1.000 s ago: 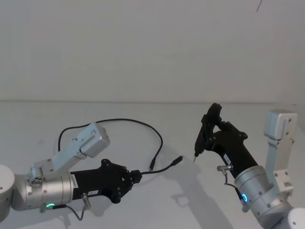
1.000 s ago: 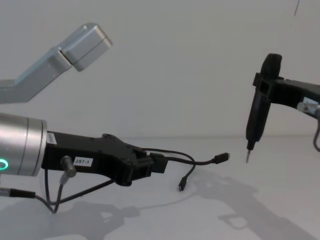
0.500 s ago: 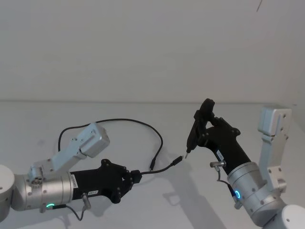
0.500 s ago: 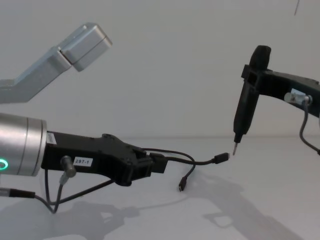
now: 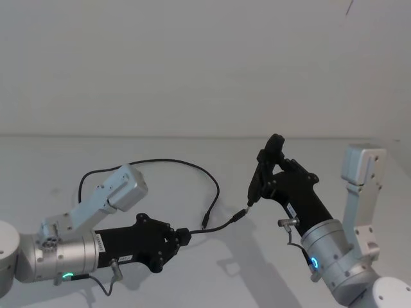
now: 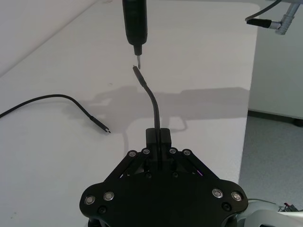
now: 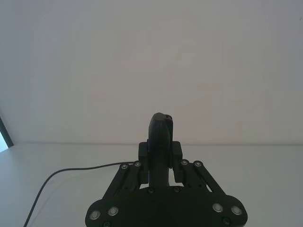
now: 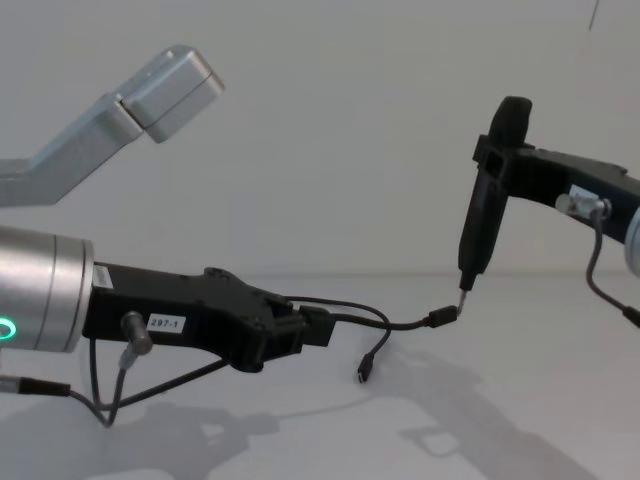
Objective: Pick up the data cable with the one hand.
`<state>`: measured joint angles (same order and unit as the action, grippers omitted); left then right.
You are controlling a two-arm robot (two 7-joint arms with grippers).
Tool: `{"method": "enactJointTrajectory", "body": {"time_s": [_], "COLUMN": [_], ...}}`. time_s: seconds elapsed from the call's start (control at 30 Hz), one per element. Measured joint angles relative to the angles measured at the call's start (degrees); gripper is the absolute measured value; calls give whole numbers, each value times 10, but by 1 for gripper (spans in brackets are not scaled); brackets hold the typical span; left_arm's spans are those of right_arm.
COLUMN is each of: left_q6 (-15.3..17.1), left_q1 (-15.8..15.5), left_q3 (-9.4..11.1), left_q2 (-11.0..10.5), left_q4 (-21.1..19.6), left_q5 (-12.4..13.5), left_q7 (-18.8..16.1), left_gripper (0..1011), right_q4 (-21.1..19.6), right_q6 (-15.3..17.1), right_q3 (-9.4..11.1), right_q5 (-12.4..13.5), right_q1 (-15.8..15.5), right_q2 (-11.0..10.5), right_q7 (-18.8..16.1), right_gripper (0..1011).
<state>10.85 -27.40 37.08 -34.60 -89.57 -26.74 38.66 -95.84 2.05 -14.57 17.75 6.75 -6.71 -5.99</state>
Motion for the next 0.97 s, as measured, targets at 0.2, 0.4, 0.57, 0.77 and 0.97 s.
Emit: {"method": "enactJointTrajectory", "body": {"time_s": [0.2,0.4,0.57,0.77,0.97], "left_q6": [0,0,0,0,0], "left_q1": [0,0,0,0,0], "left_q3": [0,0,0,0,0], "left_q2": [0,0,0,0,0], "left_q4": [0,0,0,0,0], "left_q5": [0,0,0,0,0], "left_q7": [0,0,0,0,0], "left_gripper": [40,40,40,40,40], "right_q4": [11,19,24,30,32], "right_q6": [-7,-12,-15,-16,-16], "right_q3": [1,2,3,5,6], "right_q5": [-5,-9,-12,-14,-16], "right_q1": [3,7,9,12,13], "right_q2": [5,11,14,18,21], "right_q7": [-1,-2,-3,-6,-8], "right_gripper": [279,279,279,279,279]}}
